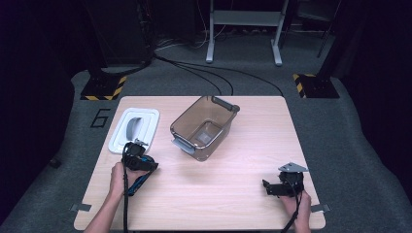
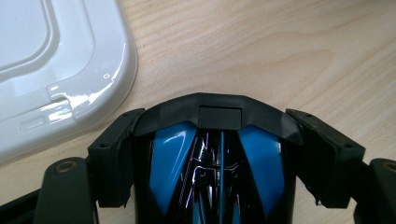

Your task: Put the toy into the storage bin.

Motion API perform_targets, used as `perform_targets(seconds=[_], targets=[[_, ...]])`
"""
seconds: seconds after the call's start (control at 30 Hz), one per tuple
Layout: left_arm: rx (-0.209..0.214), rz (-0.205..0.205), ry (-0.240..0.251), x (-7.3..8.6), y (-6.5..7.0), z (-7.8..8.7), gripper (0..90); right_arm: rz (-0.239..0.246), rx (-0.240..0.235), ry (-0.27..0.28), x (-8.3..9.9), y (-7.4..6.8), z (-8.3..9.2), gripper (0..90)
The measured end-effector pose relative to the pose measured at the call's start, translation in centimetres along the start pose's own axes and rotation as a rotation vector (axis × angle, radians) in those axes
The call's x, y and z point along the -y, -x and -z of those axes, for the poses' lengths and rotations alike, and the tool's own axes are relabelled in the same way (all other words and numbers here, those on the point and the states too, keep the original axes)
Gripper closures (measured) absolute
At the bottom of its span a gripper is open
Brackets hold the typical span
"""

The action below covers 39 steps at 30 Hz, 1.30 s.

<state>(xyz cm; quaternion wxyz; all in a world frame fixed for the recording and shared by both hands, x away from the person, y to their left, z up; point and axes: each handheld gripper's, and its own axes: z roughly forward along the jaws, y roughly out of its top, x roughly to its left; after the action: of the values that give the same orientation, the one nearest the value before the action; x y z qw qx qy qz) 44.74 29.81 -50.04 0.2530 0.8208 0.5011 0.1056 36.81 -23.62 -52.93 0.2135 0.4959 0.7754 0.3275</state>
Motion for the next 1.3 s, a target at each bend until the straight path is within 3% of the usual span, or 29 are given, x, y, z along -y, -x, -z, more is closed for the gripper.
perform_targets(seconds=[0.17, 0.33, 0.5, 0.73, 0.77, 0.8, 0.9, 1.03, 1.3], targets=[[0.004, -0.005, -0.011, 0.0, 0.0, 0.4, 24.4, 0.0, 0.0, 0.0, 0.0, 0.0, 0.0, 0.6], [0.026, 0.017, 0.045, 0.0, 0.0, 1.5, 24.7, 0.0, 0.0, 0.0, 0.0, 0.0, 0.0, 0.5], [0.026, -0.003, 0.072, 0.0, 0.4, 2.5, 24.8, 0.0, 0.0, 0.0, 0.0, 0.0, 0.0, 0.5], [0.026, 0.007, 0.193, -0.6, 0.9, 5.7, 24.9, 0.0, 0.0, 0.0, 0.0, 0.0, 0.0, 0.5], [0.022, -0.027, 0.194, -0.8, 0.8, 6.4, 24.9, 0.0, 0.0, 0.0, 0.0, 0.0, 0.0, 0.5], [0.024, -0.014, 0.215, -1.0, 1.0, 6.9, 24.9, 0.0, 0.0, 0.0, 0.0, 0.0, 0.0, 0.5], [0.02, -0.036, 0.235, -1.7, 1.0, 8.2, 24.9, 0.0, -0.001, 0.001, 0.0, 0.0, 0.0, 0.6], [0.024, -0.047, 0.24, -2.9, 0.9, 8.8, 24.8, 0.0, 0.0, 0.0, 0.0, 0.0, 0.0, 0.5], [0.033, -0.046, 0.227, -4.8, 0.5, 8.3, 24.8, 0.0, 0.0, 0.0, 0.0, 0.0, 0.0, 0.5]])
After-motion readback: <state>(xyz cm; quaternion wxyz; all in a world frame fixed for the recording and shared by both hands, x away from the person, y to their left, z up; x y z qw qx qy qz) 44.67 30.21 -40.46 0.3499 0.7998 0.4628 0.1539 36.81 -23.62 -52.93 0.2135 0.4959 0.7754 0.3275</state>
